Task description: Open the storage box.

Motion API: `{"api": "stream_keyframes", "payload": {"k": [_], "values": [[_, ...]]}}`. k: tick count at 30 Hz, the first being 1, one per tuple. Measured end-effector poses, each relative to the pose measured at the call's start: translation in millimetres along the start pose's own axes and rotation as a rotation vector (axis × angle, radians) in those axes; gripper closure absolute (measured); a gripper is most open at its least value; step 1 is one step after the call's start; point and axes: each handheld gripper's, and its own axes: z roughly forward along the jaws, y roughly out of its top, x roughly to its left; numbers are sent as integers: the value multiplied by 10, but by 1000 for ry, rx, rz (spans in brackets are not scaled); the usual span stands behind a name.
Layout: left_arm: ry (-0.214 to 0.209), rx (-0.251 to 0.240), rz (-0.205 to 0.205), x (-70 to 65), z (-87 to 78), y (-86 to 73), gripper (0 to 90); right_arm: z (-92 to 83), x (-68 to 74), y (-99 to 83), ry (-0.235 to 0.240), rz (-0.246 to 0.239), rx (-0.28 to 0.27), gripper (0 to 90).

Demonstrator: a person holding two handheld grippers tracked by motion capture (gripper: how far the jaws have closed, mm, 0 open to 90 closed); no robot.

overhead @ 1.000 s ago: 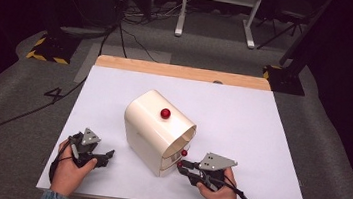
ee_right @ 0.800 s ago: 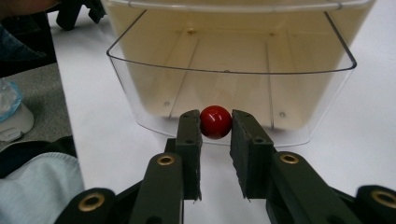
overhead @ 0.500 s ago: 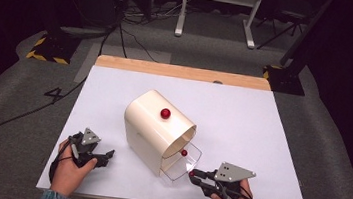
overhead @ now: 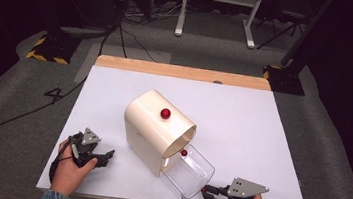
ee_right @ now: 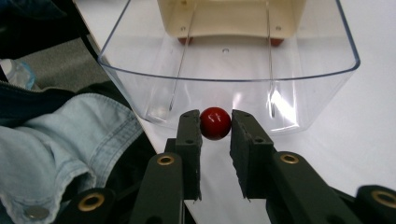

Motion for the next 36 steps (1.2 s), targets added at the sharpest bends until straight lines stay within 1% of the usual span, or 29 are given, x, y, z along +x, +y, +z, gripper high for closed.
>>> {"api": "stream_keyframes", "payload": {"k": [1,3,5,6,7,9,10,11,12,13,14,15,17,18,19,20,21,24,25,26,27,28,29,30,32,33,34,36], "values": [[0,1,0,1,0,0,231,0,0,0,0,0,0,739],[0,-1,-1,1,2,0,231,15,8,-28,-31,-18,14,696],[0,1,0,2,-1,1,231,13,8,-27,-33,-19,14,641],[-1,1,0,2,0,0,231,13,8,-27,-33,-19,14,641],[-1,0,0,1,0,0,231,-10,7,-16,-41,-14,5,580],[-1,0,0,1,0,0,231,-34,7,-6,-45,-12,0,568],[-1,1,0,1,0,0,230,-98,10,26,-37,0,-28,550],[-1,1,0,2,0,1,231,-130,12,49,-36,7,-44,542],[-1,1,0,2,0,1,231,-130,12,49,-36,7,-44,542],[1,-1,-1,1,1,0,230,-157,12,81,-39,11,-58,538],[0,-1,-1,1,2,0,230,-176,11,121,-46,2,-70,537],[0,-1,-1,1,2,0,231,-198,3,215,-49,-4,-102,537],[-1,1,-1,1,0,1,230,-201,-13,319,-47,-3,-142,537],[-1,1,-1,1,0,1,230,-197,-17,372,-41,-6,-156,537],[-1,1,-1,1,0,1,231,-197,-17,372,-41,-6,-156,537],[-1,1,-1,2,0,0,230,-175,-16,469,-36,-18,-173,538],[-1,1,-1,2,0,0,230,-175,-16,469,-36,-18,-173,538],[0,1,1,3,-1,0,230,-129,-27,590,-33,-28,-195,540],[-1,1,2,3,-1,-2,230,-91,-37,659,-27,-28,-203,543],[-1,1,2,3,-1,-2,231,-91,-37,659,-27,-28,-203,543],[1,-3,5,2,-1,-5,230,-44,-49,722,-20,-29,-210,552],[1,-3,5,2,-1,-5,230,-44,-49,722,-20,-29,-210,552],[2,-3,5,2,-1,-5,231,8,-54,782,-16,-36,-219,566],[2,-3,5,2,-1,-5,231,8,-54,782,-16,-36,-219,566],[-1,1,-1,4,0,0,230,96,-54,865,-3,-46,-224,588],[-1,1,-1,4,0,0,230,96,-54,865,-3,-46,-224,588],[-2,3,-3,5,0,2,230,146,-51,905,4,-54,-220,600],[-2,3,-3,5,0,2,230,178,-50,928,10,-58,-218,615]]}}
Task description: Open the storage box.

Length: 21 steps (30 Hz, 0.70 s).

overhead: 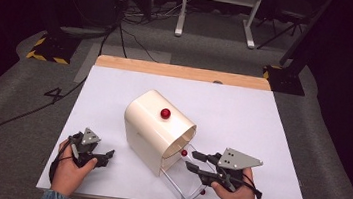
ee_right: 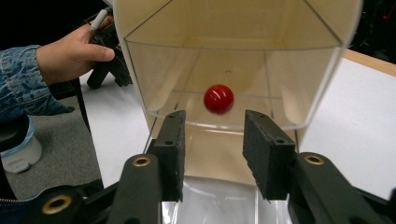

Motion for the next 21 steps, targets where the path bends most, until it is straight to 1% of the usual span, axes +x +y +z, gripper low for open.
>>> {"api": "stream_keyframes", "payload": {"k": [1,4,5,7,11,19,21], "values": [[1,-2,0,-1,1,-2,230,46,-4,21,3,-8,0,645],[1,-3,2,-1,0,-3,230,84,-7,41,3,-10,1,670],[1,-3,3,-1,0,-4,230,116,-10,57,-5,-19,-3,686],[1,-3,2,-2,0,-4,230,147,-14,64,-6,-14,5,695],[1,-3,2,-3,1,-4,230,145,-17,67,-19,-15,5,738],[1,-3,3,-1,0,-4,230,127,17,59,-31,-37,2,741],[0,-3,2,-1,0,-3,230,115,20,57,-30,-36,3,741]]}}
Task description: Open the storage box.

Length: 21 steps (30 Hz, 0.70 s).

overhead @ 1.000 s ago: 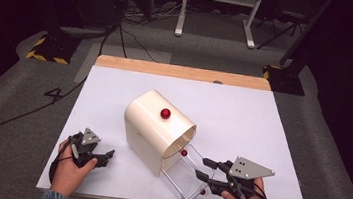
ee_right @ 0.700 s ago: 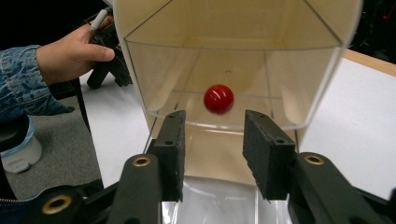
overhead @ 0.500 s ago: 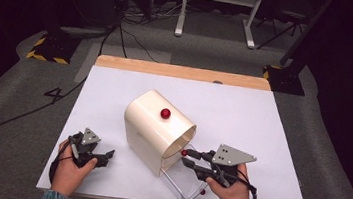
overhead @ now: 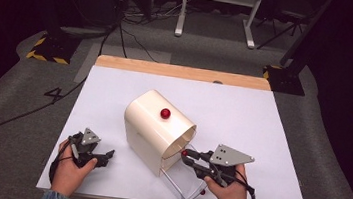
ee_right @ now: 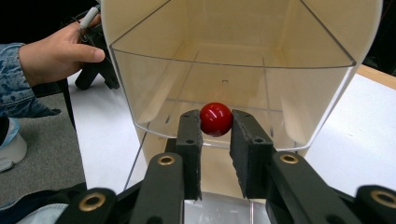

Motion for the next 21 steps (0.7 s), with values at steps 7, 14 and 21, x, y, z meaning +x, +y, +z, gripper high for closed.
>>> {"api": "stream_keyframes", "payload": {"k": [7,14,21], "values": [[-1,1,-2,2,0,1,230,-169,23,-11,7,-6,0,741],[-1,1,-2,1,0,1,230,-382,67,-44,11,-6,6,741],[-1,1,-2,1,1,1,230,-597,114,-124,13,-14,14,740]]}}
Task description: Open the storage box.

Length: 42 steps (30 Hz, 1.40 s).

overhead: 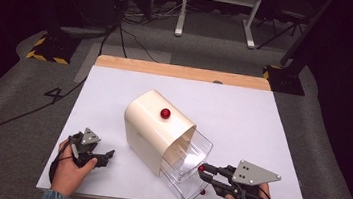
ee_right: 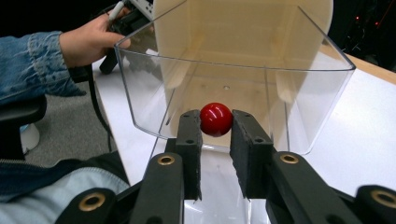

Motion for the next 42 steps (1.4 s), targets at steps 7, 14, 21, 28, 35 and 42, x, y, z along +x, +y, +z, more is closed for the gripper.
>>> {"api": "stream_keyframes", "payload": {"k": [7,14,21,28,35,42], "values": [[0,1,0,0,0,1,230,-126,35,-126,-2,11,21,739],[0,1,-1,0,0,1,230,-82,26,-251,-3,33,73,738],[0,1,0,1,0,1,230,-32,14,-312,-5,36,106,728],[0,1,-1,0,0,1,230,-10,7,-327,-19,40,119,569],[0,1,0,1,-1,0,230,-112,-71,-273,-29,27,125,473],[2,-4,5,-2,-2,-5,230,-349,-303,-191,-74,47,110,443]]}}
